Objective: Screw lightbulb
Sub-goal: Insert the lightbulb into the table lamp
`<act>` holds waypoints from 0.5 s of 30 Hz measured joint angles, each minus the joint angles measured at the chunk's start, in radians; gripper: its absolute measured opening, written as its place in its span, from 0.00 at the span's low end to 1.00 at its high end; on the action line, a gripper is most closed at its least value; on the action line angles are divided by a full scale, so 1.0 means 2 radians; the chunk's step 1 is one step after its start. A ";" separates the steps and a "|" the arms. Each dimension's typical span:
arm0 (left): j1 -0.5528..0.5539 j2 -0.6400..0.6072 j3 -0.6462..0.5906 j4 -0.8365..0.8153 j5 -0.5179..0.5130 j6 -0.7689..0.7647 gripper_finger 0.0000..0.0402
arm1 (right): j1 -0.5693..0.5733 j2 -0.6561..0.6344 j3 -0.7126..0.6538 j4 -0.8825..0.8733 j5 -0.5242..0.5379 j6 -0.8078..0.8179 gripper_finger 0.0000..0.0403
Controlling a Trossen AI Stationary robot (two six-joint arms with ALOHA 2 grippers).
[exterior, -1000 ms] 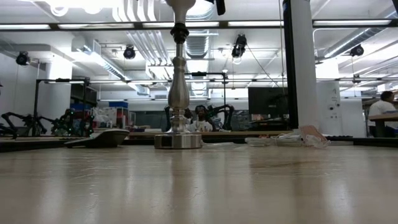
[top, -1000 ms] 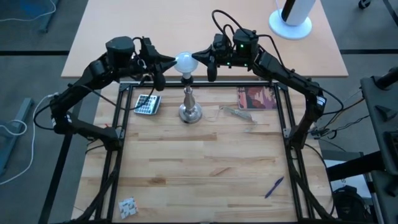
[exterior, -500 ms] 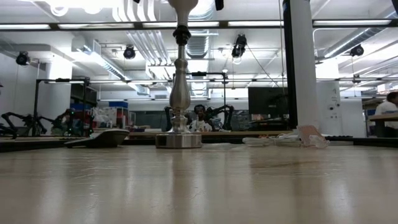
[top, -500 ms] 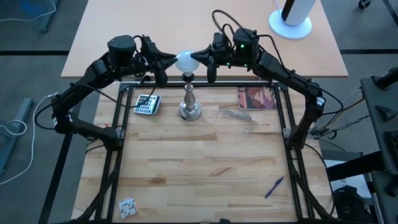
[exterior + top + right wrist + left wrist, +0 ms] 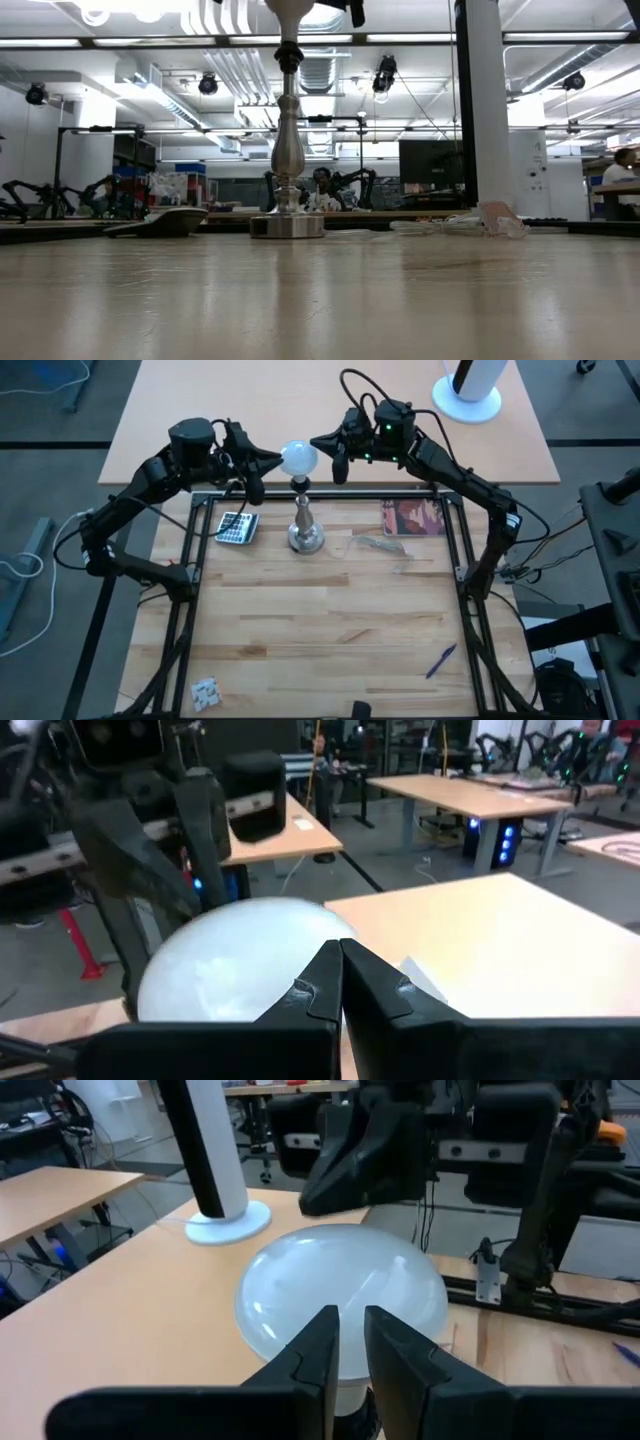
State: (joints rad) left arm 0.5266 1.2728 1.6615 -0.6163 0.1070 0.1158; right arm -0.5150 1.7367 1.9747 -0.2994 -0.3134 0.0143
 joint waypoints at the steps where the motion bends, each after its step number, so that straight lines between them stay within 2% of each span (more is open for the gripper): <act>1: 0.001 0.000 0.000 0.001 -0.001 0.000 0.10 | 0.000 0.000 0.000 0.002 0.000 0.000 0.00; 3: 0.001 0.001 0.000 0.003 -0.007 0.001 0.10 | 0.000 0.000 0.000 0.003 0.002 0.003 0.00; 9: 0.003 0.004 0.000 0.003 -0.010 0.003 0.09 | -0.002 -0.005 0.000 -0.042 0.077 0.006 0.00; 15: 0.003 0.010 0.002 0.007 -0.020 0.003 0.09 | -0.005 -0.008 -0.004 -0.091 0.074 0.006 0.00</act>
State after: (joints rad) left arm 0.5320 1.2938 1.6649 -0.6026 0.0673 0.1226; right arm -0.5243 1.7206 1.9677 -0.4811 -0.1662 0.0257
